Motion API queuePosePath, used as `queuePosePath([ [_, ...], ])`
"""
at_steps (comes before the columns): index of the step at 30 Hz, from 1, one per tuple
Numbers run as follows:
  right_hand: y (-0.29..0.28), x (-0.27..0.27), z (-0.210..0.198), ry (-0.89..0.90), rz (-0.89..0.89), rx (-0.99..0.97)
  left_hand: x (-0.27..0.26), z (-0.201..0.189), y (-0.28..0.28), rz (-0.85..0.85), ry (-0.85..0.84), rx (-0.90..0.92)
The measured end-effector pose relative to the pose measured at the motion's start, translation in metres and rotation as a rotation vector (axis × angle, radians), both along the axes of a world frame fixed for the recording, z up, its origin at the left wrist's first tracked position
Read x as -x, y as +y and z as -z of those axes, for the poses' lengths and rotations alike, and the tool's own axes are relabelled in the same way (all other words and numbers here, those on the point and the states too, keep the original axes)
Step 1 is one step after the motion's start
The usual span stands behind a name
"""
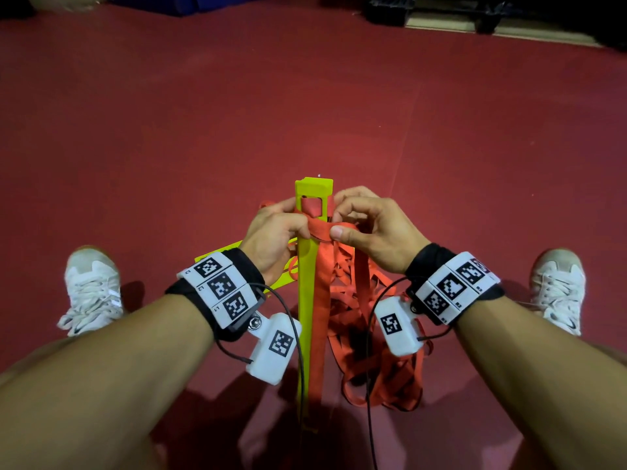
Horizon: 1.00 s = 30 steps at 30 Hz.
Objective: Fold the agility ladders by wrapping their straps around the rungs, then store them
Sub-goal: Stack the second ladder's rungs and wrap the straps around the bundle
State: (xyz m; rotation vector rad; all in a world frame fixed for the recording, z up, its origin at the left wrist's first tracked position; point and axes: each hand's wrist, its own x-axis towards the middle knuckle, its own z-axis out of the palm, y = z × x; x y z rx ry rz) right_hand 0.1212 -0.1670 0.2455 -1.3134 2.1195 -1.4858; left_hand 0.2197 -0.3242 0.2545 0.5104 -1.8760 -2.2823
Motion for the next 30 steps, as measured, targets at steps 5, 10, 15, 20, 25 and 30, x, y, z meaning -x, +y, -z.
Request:
queuePosePath([
  [5,0.0,0.001,0.005,-0.109,0.011,0.019,0.001,0.005,0.0,-0.029,0.049,0.067],
  [10,0.0,0.002,0.006,-0.147,0.101,0.042,0.001,0.012,-0.003,-0.093,0.089,0.11],
  [15,0.0,0.003,0.009,-0.158,0.216,0.05,-0.004,0.016,-0.001,-0.067,0.142,0.306],
  [20,-0.004,0.0,0.011,-0.101,0.269,0.049,-0.006,0.023,0.001,-0.11,0.052,0.641],
  [25,-0.005,0.004,0.015,-0.086,0.314,0.036,-0.005,0.021,0.001,-0.143,0.033,0.748],
  [30,-0.005,0.008,0.016,-0.113,0.309,0.049,-0.005,0.019,0.0,-0.159,-0.031,0.927],
])
